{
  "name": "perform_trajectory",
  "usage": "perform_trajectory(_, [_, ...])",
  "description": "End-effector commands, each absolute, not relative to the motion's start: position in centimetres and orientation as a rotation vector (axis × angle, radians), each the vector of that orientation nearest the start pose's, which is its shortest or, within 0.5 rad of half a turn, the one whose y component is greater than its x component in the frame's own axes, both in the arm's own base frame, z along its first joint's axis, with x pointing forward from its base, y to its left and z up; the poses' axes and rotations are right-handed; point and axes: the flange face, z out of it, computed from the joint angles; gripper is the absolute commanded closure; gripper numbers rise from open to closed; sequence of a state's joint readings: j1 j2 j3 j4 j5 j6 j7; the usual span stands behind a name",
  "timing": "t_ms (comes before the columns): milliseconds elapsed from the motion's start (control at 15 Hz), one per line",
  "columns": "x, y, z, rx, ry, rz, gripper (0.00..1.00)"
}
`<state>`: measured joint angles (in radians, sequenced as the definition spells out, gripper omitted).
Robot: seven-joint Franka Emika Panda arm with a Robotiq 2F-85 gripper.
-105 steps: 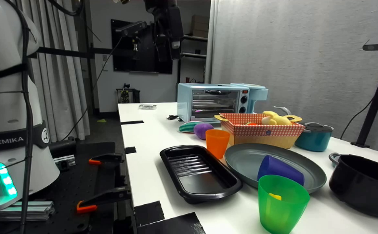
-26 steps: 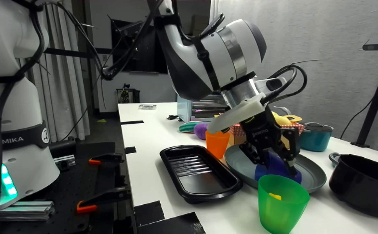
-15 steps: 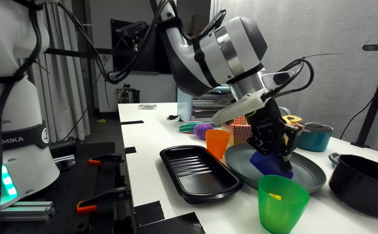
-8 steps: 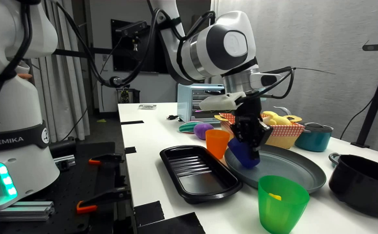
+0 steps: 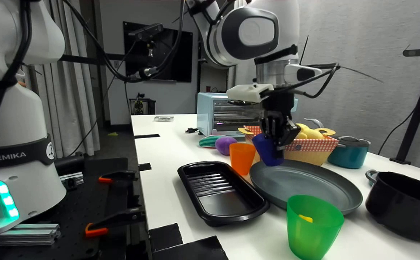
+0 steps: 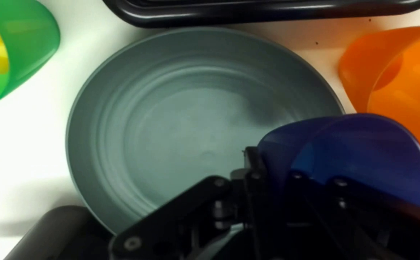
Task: Set the blue cup upright on the plate
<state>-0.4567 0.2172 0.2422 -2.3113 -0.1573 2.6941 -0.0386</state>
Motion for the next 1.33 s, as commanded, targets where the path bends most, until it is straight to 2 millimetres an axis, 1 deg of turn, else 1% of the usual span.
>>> perform_trajectory(0, [52.8, -11.8, 29.9, -3.183, 0.149, -0.192, 0.98])
perform_trajectory(200, [52.6, -12.0, 30.8, -3.174, 0.219, -0.111, 0.98])
perform_trajectory(400, [52.5, -12.0, 31.4, -3.152, 0.273, -0.056, 0.98])
perform_trajectory(867, [52.8, -12.0, 31.6, -3.148, 0.404, -0.083, 0.98])
perform_trajectory(1267, [53.0, -12.0, 31.7, -3.144, 0.463, -0.098, 0.98])
